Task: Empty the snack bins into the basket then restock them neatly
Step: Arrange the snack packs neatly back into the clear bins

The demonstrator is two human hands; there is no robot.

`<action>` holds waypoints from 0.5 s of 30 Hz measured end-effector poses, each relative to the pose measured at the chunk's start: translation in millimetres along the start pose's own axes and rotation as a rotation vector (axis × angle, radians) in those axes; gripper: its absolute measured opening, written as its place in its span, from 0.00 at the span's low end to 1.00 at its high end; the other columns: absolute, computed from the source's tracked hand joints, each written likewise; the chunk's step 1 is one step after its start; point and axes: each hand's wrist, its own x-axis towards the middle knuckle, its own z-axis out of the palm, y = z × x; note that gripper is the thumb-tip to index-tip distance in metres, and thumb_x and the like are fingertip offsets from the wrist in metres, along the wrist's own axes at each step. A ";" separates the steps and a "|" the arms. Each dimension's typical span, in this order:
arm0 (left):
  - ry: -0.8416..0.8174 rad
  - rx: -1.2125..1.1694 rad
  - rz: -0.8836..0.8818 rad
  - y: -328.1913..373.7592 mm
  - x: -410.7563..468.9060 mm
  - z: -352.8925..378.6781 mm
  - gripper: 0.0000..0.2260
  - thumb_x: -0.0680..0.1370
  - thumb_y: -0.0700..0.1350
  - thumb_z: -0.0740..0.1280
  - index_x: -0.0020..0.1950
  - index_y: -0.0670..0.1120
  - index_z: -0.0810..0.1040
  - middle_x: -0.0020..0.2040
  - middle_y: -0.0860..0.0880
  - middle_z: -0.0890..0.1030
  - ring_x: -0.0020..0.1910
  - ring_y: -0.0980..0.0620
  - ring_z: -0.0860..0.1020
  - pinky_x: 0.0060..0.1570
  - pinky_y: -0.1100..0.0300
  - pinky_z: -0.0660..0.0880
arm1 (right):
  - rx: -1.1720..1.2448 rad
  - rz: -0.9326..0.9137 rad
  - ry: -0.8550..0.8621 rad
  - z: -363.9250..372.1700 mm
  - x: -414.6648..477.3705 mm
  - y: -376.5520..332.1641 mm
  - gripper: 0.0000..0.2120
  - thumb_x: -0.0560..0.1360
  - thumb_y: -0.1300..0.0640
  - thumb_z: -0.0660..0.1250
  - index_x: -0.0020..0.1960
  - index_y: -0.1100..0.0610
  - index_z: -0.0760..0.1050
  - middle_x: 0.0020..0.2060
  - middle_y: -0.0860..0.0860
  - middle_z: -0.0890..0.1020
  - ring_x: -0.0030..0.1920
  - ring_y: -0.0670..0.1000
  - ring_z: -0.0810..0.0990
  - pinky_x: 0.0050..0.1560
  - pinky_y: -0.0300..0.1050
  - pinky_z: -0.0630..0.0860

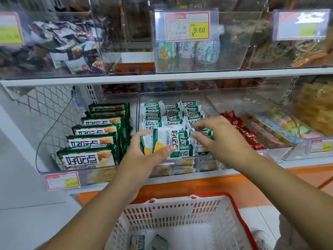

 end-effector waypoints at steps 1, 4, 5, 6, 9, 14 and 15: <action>-0.010 0.010 0.007 -0.8 -0.3 1.2 0.40 0.51 0.72 0.78 0.61 0.71 0.68 0.62 0.51 0.80 0.60 0.44 0.79 0.57 0.41 0.77 | 0.284 0.065 -0.087 -4.3 -9.4 -14.7 0.12 0.77 0.48 0.65 0.59 0.48 0.78 0.51 0.47 0.83 0.55 0.47 0.78 0.59 0.45 0.74; -0.034 0.028 0.013 -2.6 -2.3 4.8 0.40 0.51 0.72 0.78 0.60 0.70 0.68 0.59 0.50 0.81 0.57 0.45 0.81 0.57 0.42 0.77 | 0.733 0.233 -0.289 0.2 -32.2 -37.7 0.12 0.75 0.51 0.68 0.58 0.49 0.75 0.45 0.50 0.83 0.46 0.49 0.82 0.53 0.45 0.78; -0.048 0.046 0.016 -2.9 -3.7 6.3 0.39 0.51 0.72 0.77 0.59 0.71 0.68 0.59 0.51 0.82 0.57 0.46 0.81 0.58 0.42 0.77 | 0.784 0.266 -0.289 5.5 -34.9 -37.0 0.14 0.74 0.52 0.70 0.59 0.51 0.75 0.42 0.48 0.82 0.43 0.48 0.81 0.53 0.47 0.78; -0.061 0.067 0.019 -3.2 -5.2 7.7 0.38 0.51 0.73 0.77 0.58 0.72 0.67 0.58 0.52 0.82 0.56 0.47 0.81 0.59 0.44 0.77 | 0.835 0.299 -0.280 8.2 -35.6 -35.3 0.15 0.73 0.53 0.72 0.58 0.52 0.75 0.39 0.47 0.81 0.41 0.47 0.80 0.52 0.49 0.78; -0.074 0.095 0.010 -3.1 -8.2 9.2 0.36 0.55 0.72 0.76 0.60 0.72 0.67 0.62 0.52 0.80 0.56 0.50 0.81 0.61 0.45 0.75 | 0.910 0.331 -0.241 2.1 -24.8 -19.4 0.16 0.69 0.53 0.75 0.55 0.52 0.76 0.42 0.49 0.80 0.42 0.50 0.81 0.49 0.51 0.79; -0.027 0.109 -0.012 0.3 -4.2 -1.1 0.26 0.63 0.64 0.71 0.59 0.72 0.67 0.59 0.51 0.79 0.55 0.47 0.81 0.59 0.41 0.76 | 0.294 0.054 0.012 -32.5 2.8 26.4 0.15 0.71 0.56 0.74 0.49 0.38 0.75 0.45 0.41 0.75 0.45 0.42 0.75 0.50 0.38 0.70; -0.012 0.110 -0.012 0.0 -2.8 -3.0 0.23 0.66 0.61 0.70 0.59 0.71 0.68 0.58 0.50 0.79 0.53 0.48 0.81 0.59 0.41 0.76 | 0.164 0.019 -0.050 -33.5 5.4 35.1 0.16 0.72 0.56 0.74 0.51 0.38 0.75 0.46 0.39 0.73 0.46 0.42 0.74 0.51 0.37 0.67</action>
